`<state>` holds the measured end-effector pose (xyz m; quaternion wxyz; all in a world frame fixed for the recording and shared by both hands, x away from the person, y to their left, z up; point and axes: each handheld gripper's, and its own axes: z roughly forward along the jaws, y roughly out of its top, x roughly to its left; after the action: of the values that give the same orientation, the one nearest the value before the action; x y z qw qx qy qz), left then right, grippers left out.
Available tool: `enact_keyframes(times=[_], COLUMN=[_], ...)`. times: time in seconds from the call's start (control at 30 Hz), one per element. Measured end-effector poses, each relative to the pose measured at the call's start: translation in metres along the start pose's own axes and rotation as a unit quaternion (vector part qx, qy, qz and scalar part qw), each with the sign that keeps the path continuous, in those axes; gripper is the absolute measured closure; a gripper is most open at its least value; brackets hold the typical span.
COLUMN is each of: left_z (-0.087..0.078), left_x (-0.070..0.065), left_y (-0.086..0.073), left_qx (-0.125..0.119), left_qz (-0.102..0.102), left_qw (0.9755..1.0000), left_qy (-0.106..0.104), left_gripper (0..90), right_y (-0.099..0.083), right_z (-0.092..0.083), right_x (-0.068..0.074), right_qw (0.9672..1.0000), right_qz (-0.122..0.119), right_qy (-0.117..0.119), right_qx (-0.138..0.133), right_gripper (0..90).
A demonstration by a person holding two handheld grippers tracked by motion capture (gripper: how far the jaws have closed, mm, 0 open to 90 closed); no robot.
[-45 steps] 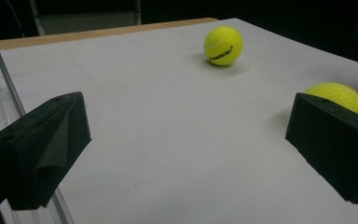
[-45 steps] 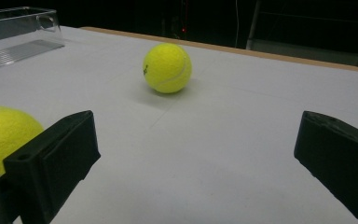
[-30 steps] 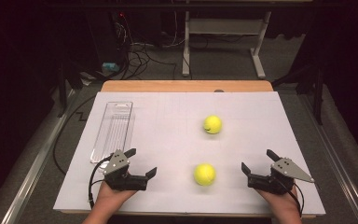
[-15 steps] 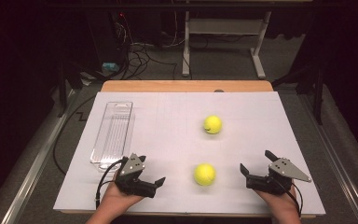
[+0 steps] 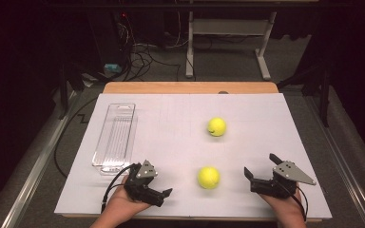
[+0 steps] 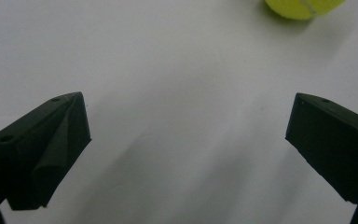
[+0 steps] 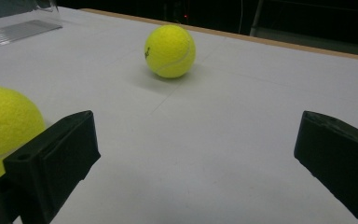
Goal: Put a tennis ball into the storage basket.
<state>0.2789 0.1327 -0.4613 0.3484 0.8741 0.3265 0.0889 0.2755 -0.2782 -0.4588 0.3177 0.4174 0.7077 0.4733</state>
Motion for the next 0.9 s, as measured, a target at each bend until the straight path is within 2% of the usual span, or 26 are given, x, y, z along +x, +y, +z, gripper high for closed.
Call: enact_keyframes(times=[0.03, 0.2, 0.43, 0.6, 0.7, 0.77, 0.9], left_z=[0.001, 0.004, 0.006, 0.01, 0.012, 0.014, 0.019], left_x=[0.0, -0.003, -0.011, -0.02, -0.026, -0.03, -0.035], left_y=[0.0, 0.001, 0.006, 0.019, 0.028, 0.034, 0.045], left_qx=[0.011, 0.024, 0.014, 0.007, -0.001, 0.003, 0.003], left_qz=[0.004, 0.01, 0.022, 0.035, 0.033, 0.042, 0.046], left_qw=[0.9999, 0.9996, 0.9991, 0.998, 0.997, 0.9964, 0.996], left_qy=[-0.001, -0.007, -0.034, -0.053, -0.07, -0.073, -0.077], left_gripper=[0.8, 0.8, 0.8, 0.8, 0.7, 0.7, 0.8], right_y=[0.0, -0.001, -0.002, -0.002, -0.002, -0.002, -0.002], right_z=[0.0, 0.001, 0.003, 0.003, 0.002, 0.002, 0.0], right_x=[0.0, 0.001, 0.002, 0.001, 0.001, 0.0, -0.002], right_qw=[1.0, 1.0, 1.0, 1.0, 1.0, 1.0, 1.0], right_qz=[0.0, -0.003, -0.005, -0.002, -0.001, -0.001, 0.003], right_qy=[0.0, -0.001, 0.0, -0.002, -0.002, -0.003, -0.004], right_qx=[0.002, 0.005, 0.008, 0.008, 0.006, 0.005, 0.003], right_gripper=[0.0, 0.0, 0.0, 0.0, 0.0, 0.0, 0.0])
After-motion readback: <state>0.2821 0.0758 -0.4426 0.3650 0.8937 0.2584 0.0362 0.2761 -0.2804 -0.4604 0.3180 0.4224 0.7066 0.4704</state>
